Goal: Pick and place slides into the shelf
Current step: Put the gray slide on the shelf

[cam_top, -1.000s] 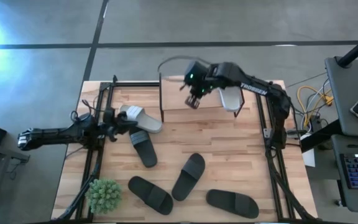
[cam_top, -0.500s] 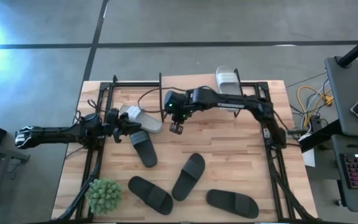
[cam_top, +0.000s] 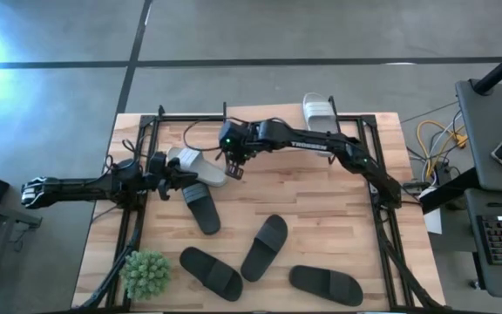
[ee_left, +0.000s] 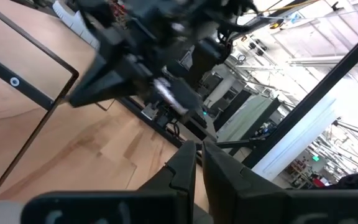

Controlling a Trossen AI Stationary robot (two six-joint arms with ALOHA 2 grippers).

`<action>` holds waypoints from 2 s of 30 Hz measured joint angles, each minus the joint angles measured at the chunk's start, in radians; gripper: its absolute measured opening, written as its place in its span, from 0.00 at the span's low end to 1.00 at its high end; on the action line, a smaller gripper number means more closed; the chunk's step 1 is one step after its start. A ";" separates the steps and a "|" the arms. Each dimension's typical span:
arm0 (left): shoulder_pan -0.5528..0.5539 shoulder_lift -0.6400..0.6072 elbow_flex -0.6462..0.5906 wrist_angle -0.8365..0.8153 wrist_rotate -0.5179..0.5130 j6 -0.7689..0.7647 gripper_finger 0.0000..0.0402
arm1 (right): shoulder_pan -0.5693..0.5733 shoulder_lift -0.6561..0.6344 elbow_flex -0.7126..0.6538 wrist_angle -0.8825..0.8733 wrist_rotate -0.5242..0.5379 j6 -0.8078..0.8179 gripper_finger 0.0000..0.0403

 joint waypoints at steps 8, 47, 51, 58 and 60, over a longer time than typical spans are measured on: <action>0.000 -0.001 0.000 -0.002 0.020 0.000 0.03 | -0.030 0.053 0.089 -0.055 -0.004 0.043 0.02; -0.004 0.173 0.598 -0.796 -0.137 0.323 0.18 | 0.309 -0.404 0.099 -0.379 0.420 0.478 0.26; -0.003 0.298 0.774 -1.082 -0.284 0.318 0.28 | 0.327 -0.389 0.098 -0.511 0.478 0.617 0.40; -0.006 0.539 0.911 -1.314 -0.385 0.263 0.32 | 0.330 -0.395 0.091 -0.581 0.500 0.797 0.53; -0.006 0.625 0.937 -1.393 -0.399 0.244 0.32 | 0.330 -0.408 0.091 -0.581 0.513 0.841 0.54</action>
